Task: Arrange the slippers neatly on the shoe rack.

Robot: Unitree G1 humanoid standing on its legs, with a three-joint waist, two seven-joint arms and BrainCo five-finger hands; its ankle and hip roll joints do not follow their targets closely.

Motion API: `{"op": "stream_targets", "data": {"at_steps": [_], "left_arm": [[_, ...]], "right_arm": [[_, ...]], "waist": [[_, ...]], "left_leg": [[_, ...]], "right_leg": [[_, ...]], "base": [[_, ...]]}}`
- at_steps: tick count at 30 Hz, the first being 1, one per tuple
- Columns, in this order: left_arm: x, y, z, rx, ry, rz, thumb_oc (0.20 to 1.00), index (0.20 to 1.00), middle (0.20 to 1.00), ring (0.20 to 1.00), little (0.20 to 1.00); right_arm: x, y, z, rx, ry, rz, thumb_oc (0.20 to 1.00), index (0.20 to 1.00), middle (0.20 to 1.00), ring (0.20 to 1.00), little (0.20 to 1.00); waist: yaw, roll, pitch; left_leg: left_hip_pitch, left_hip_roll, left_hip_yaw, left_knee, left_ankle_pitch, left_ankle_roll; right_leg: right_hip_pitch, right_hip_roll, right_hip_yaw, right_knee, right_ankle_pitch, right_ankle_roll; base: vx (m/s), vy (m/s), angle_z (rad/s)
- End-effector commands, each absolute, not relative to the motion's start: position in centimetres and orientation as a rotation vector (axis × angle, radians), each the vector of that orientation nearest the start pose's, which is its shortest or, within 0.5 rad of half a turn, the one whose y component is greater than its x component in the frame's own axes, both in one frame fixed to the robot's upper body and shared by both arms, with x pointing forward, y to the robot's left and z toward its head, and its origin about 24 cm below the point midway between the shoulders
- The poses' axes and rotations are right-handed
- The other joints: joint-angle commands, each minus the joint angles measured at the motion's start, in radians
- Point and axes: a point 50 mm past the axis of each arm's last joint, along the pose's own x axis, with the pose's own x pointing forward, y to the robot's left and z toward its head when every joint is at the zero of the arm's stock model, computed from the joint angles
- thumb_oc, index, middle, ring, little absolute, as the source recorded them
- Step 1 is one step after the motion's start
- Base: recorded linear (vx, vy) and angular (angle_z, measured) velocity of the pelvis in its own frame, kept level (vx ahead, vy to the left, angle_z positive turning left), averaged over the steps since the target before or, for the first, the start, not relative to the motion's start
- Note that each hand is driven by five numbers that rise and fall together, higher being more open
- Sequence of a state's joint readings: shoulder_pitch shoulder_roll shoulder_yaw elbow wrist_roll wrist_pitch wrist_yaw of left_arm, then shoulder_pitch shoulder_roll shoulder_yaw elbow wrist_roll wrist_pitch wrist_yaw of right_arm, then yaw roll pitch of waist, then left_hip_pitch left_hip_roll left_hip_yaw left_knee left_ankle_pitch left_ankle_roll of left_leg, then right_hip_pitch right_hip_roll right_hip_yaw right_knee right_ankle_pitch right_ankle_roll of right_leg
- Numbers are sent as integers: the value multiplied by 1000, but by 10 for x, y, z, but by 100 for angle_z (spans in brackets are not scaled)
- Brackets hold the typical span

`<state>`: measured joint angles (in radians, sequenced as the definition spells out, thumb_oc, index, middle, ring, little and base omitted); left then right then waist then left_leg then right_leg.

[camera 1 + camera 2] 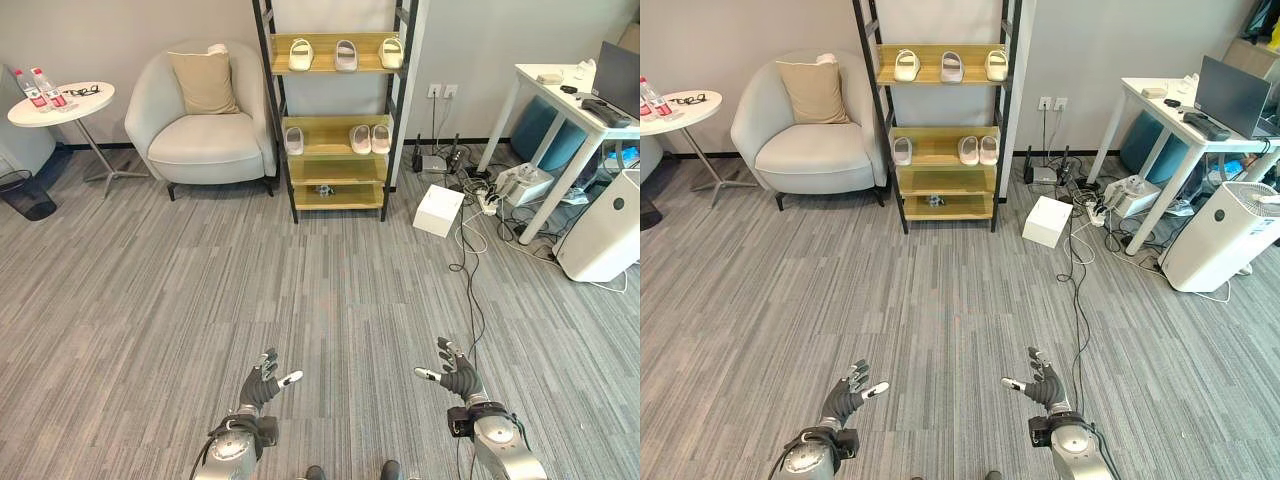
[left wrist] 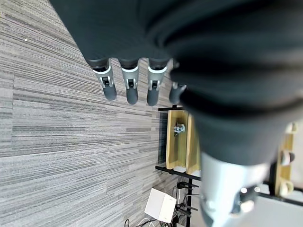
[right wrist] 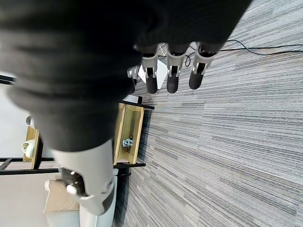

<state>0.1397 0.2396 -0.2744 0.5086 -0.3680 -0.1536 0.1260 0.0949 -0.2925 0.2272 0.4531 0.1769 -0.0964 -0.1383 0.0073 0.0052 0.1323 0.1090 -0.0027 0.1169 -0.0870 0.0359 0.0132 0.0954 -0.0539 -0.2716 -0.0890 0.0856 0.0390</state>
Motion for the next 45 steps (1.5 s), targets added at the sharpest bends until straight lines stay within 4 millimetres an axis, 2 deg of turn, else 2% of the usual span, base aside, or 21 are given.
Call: {"op": "stream_targets", "data": {"at_steps": [1,13,31,42,45], "left_arm": [[201,174,-64,2,397,8,1000,1000,1000,1000,1000],[198,176,-66,-42,407,37,1000,1000,1000,1000,1000],[197,178,-68,-63,421,60,1000,1000,1000,1000,1000],[197,180,-68,-74,422,78,1000,1000,1000,1000,1000],[190,196,-65,-61,416,109,1000,1000,1000,1000,1000]], "right_arm": [[210,-189,-54,-188,378,5,1000,1000,1000,1000,1000],[209,-194,-56,-193,391,-13,1000,1000,1000,1000,1000],[209,-190,-58,-190,403,-3,1000,1000,1000,1000,1000],[213,-190,-54,-188,383,-3,1000,1000,1000,1000,1000],[217,-192,-47,-215,356,5,1000,1000,1000,1000,1000]], "waist": [[0,-12,1],[3,-13,-2],[2,-13,-5],[3,-21,16],[13,-31,42]], "left_leg": [[54,-1,36,0,-148,-11],[59,-3,31,0,-151,-11],[53,-4,27,0,-149,-10],[30,-6,24,0,-145,-10],[17,-8,24,0,-142,-4]], "right_leg": [[97,-24,-43,2,-209,52],[103,-23,-46,2,-212,51],[99,-23,-49,2,-210,51],[77,-22,-49,2,-206,54],[63,-25,-49,2,-204,57]], "base": [[0,0,0],[0,0,0],[0,0,0],[14,4,0],[65,75,0]]}}
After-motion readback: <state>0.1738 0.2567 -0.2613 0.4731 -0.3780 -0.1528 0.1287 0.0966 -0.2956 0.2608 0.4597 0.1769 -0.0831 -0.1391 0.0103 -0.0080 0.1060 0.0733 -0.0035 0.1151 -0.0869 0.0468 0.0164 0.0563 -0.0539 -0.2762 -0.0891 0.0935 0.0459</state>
